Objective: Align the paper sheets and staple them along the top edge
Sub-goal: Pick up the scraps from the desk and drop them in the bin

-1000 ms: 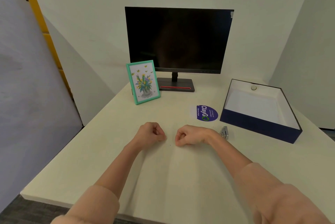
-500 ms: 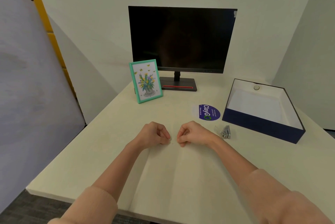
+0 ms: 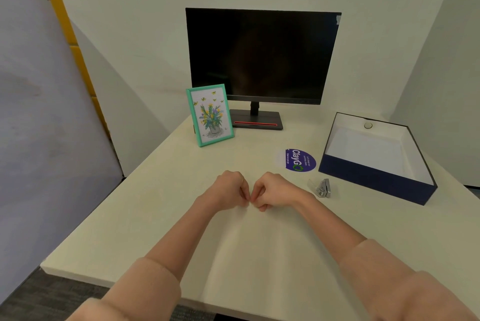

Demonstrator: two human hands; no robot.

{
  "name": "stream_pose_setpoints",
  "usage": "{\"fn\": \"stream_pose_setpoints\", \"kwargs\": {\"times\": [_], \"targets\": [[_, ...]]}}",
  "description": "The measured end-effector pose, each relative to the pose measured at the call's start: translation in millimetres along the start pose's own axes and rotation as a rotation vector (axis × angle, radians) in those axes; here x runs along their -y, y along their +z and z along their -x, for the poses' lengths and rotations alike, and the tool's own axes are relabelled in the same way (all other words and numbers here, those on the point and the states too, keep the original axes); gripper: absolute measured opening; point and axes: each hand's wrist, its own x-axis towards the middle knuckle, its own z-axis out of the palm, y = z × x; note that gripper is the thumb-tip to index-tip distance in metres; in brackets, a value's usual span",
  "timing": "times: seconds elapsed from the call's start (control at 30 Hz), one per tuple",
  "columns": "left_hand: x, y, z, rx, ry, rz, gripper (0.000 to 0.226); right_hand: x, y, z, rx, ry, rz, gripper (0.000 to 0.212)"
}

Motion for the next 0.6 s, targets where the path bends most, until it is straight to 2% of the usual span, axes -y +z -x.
{"fn": "stream_pose_setpoints", "kwargs": {"times": [0.27, 0.47, 0.6], "targets": [[-5.3, 1.6, -5.3, 0.026, 0.012, -0.126, 0.012, -2.0, -0.1, 0.7, -0.014, 0.041, -0.035, 0.015], [-4.2, -3.6, -10.9, 0.150, -0.001, -0.117, 0.013, -2.0, 0.3, 0.3, -0.006, 0.054, -0.034, 0.014], [6.7, 0.4, -5.7, 0.078, 0.027, -0.075, 0.014, -1.6, 2.1, 1.8, -0.020, 0.019, -0.037, 0.014]]}}
